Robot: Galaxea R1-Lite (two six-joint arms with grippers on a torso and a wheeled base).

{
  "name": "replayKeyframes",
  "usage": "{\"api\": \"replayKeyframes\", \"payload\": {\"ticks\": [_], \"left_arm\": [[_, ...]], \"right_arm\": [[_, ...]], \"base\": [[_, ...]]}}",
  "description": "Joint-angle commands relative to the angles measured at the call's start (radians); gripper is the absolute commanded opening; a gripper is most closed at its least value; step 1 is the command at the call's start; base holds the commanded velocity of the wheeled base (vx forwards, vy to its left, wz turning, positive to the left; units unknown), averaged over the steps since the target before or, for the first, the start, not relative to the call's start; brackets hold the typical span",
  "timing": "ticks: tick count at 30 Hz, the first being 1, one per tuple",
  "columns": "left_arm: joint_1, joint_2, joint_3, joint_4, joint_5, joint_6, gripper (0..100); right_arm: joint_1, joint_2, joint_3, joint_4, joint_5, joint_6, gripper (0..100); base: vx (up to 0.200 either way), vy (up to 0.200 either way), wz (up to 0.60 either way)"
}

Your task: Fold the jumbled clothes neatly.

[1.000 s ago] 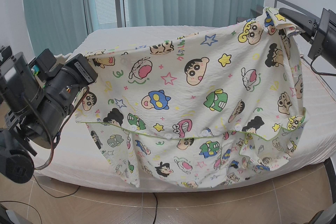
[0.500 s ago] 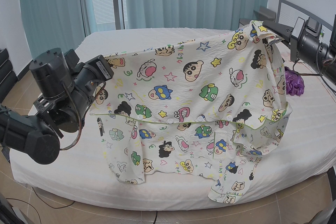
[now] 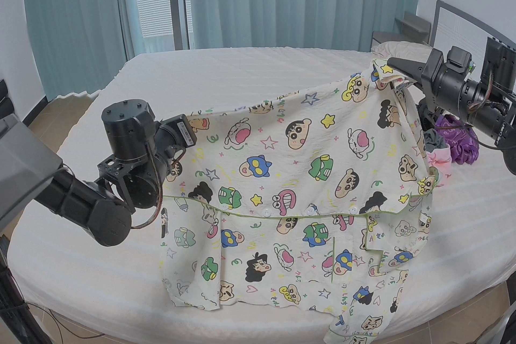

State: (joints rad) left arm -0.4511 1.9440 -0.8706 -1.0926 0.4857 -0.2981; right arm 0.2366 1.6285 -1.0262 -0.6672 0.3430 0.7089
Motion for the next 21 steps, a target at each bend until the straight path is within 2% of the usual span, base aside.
{"api": "replayKeyframes", "payload": {"ticks": [1,4,7,12,13,15,16,21], "left_arm": [[0.006,0.092,-0.002,0.0,0.001,-0.001,0],[0.017,0.128,-0.01,-0.001,-0.001,-0.001,0],[0.025,0.17,-0.018,-0.001,-0.012,-0.001,0],[0.037,0.23,-0.085,0.002,-0.019,-0.047,0],[0.041,0.243,-0.103,0.006,-0.019,-0.055,100],[0.051,0.268,-0.131,0.022,-0.019,-0.062,100],[0.051,0.268,-0.131,0.022,-0.019,-0.062,100],[0.072,0.375,-0.225,0.045,-0.019,-0.082,100]], "right_arm": [[-0.002,0.077,-0.003,-0.008,-0.001,0.0,0],[-0.003,0.125,-0.006,-0.018,-0.021,0.0,0],[-0.003,0.192,-0.022,-0.038,-0.07,0.001,0],[-0.01,0.269,-0.043,-0.043,-0.081,0.006,0],[-0.011,0.286,-0.048,-0.043,-0.087,0.006,0],[-0.01,0.323,-0.058,-0.043,-0.102,0.007,0],[-0.01,0.323,-0.058,-0.043,-0.102,0.007,100],[-0.006,0.453,-0.13,-0.043,-0.107,0.037,100]], "base": [[0.0,0.0,0.0],[0.0,0.0,0.0],[0.0,0.0,0.0],[0.0,0.0,0.0],[0.0,0.0,0.0],[0.0,0.0,0.0],[0.0,0.0,0.0],[0.0,0.0,0.0]]}}
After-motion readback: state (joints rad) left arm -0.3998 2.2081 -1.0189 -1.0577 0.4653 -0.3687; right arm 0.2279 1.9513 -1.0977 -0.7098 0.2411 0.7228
